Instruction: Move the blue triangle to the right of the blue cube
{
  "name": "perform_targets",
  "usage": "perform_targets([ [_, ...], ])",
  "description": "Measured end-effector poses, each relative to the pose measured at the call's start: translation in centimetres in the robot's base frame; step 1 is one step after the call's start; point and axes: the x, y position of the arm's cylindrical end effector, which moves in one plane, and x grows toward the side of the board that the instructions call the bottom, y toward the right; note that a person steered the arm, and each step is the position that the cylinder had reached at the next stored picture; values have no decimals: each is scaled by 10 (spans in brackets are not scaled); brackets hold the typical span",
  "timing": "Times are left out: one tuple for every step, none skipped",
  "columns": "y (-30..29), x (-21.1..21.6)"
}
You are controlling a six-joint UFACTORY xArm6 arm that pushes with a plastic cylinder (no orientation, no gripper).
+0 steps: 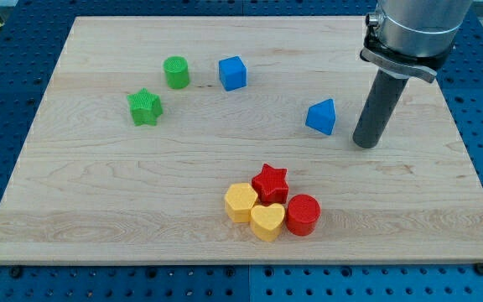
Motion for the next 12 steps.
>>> perform_targets([
  [-2, 2],
  [-17, 5],
  [-21, 5],
  [-36, 1],
  [-54, -9],
  [-54, -29],
  [-54, -53],
  [-54, -76],
  [-54, -86],
  [-46, -80],
  [-12, -75],
  [2, -88],
])
